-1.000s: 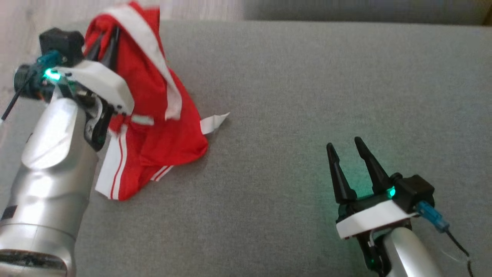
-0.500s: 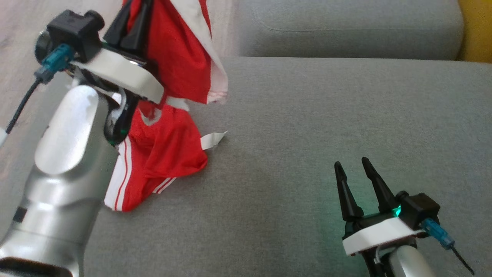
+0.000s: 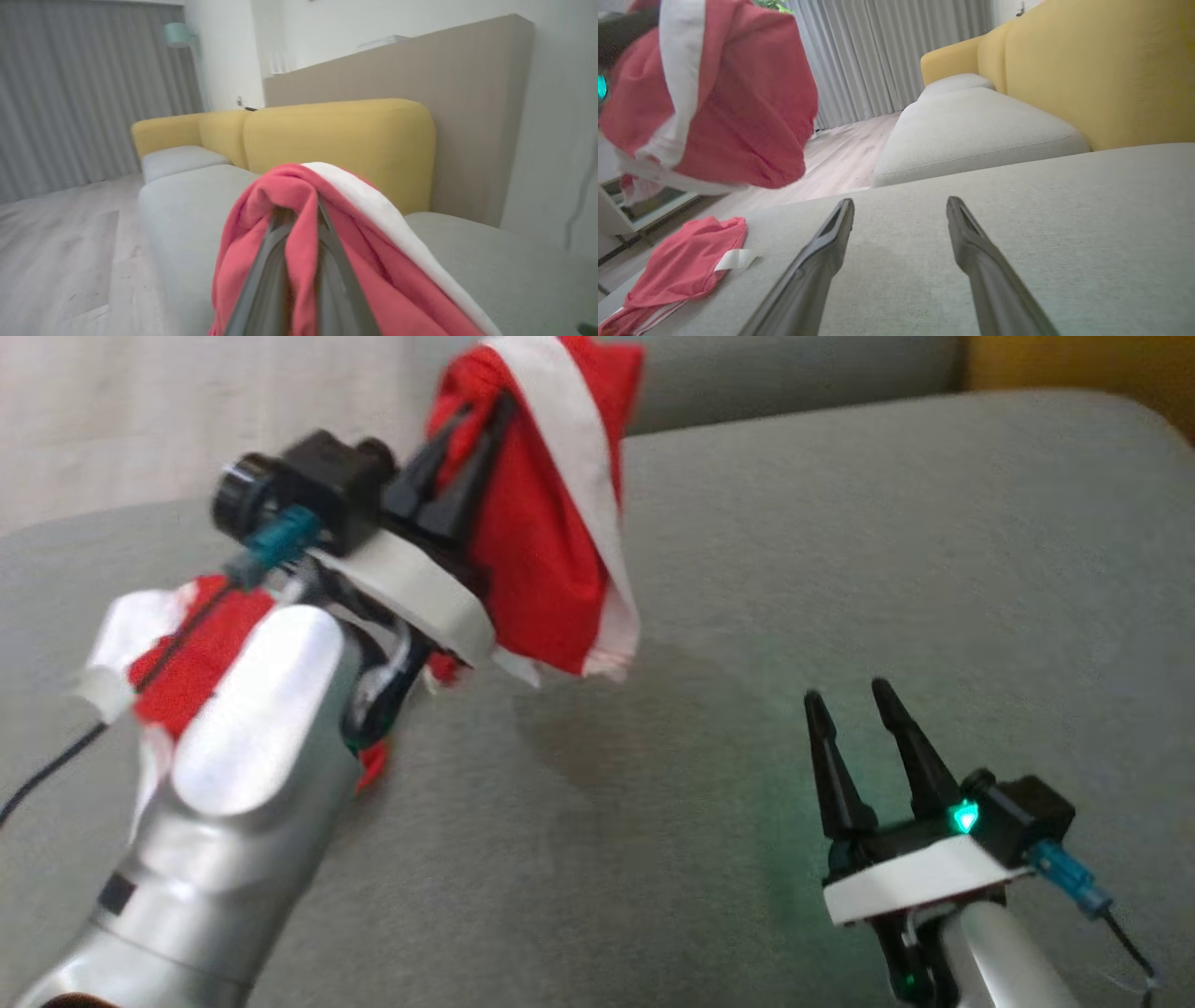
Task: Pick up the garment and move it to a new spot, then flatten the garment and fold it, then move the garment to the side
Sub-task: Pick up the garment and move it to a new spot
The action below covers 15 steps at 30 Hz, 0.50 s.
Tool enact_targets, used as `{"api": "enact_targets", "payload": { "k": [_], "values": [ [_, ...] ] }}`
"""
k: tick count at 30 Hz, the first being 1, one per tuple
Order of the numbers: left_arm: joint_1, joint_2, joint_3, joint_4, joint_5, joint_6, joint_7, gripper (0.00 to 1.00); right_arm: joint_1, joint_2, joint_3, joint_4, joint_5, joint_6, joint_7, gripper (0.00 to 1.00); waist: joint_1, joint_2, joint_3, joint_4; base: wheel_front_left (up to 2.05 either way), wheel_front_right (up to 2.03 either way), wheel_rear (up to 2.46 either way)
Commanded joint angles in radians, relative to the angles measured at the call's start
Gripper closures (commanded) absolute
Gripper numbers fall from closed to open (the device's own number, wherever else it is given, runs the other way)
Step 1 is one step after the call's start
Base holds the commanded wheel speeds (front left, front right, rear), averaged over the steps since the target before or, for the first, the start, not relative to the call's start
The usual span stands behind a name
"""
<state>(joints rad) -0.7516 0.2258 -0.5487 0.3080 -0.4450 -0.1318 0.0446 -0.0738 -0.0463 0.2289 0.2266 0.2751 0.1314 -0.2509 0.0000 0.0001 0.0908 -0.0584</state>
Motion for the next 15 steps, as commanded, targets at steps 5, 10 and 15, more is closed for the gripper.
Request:
{"api": "enact_targets", "payload": {
  "k": [5, 10, 15],
  "values": [
    [-0.053, -0.007, -0.004, -0.004, 0.018, 0.008, 0.005, 1.00, -0.064, -0.004, 0.057, -0.080, 0.028, -0.001, -0.011, 0.00, 0.0000, -0.0001, 0.091, -0.211, 0.00, 0.00, 0.00],
    [-0.080, -0.013, -0.028, 0.078, 0.042, 0.010, -0.014, 1.00, -0.069, -0.004, 0.075, -0.111, 0.057, -0.001, -0.011, 0.00, 0.0000, -0.0001, 0.142, -0.301, 0.00, 0.00, 0.00],
    [-0.108, -0.014, -0.051, 0.164, 0.071, 0.013, -0.048, 0.00, -0.067, -0.004, 0.085, -0.123, 0.063, -0.001, -0.011, 0.00, 0.0000, -0.0001, 0.170, -0.330, 0.00, 0.00, 0.00]
  ]
}}
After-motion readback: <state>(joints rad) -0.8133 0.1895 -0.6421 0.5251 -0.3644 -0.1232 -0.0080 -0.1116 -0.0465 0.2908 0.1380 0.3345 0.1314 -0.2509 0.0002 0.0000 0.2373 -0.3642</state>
